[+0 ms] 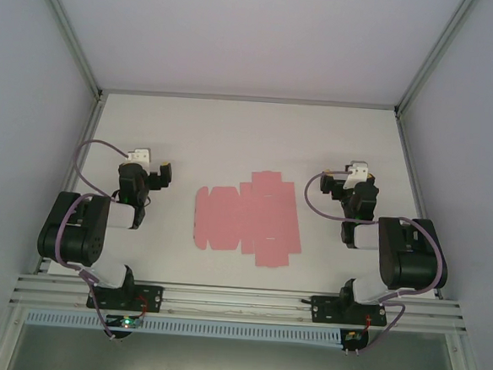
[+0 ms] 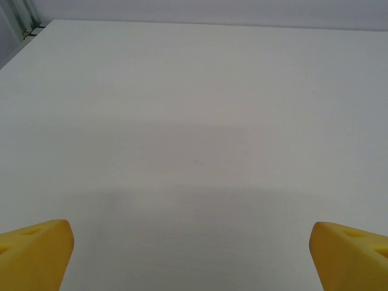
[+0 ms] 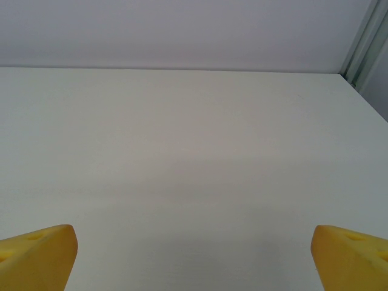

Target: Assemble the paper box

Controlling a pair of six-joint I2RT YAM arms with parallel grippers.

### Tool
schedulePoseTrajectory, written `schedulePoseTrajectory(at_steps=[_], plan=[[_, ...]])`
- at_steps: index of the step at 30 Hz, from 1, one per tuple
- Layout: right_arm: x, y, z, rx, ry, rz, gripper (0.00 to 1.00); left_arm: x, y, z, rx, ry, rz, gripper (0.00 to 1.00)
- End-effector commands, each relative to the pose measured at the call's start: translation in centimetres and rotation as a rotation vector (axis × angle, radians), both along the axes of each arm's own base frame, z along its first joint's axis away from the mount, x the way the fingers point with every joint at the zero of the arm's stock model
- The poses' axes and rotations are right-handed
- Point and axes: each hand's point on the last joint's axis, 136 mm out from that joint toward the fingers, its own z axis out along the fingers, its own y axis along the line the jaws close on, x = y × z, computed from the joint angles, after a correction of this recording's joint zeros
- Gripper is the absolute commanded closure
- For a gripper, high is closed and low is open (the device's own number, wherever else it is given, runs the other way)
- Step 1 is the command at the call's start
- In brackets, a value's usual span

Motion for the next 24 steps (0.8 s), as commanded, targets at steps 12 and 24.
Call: schedulePoseTrajectory(at_steps=[12, 24], plan=[[-0.2, -1.5, 5.7, 0.004, 0.017, -0.166, 0.03, 0.2, 1.1, 5.2, -0.044, 0.075, 0.088, 0.00], [-7.7, 14.6, -0.5, 0.244, 0.545, 0.221, 0.49, -8.7, -11.4, 5.0, -0.470, 0.434, -0.049, 0.00]])
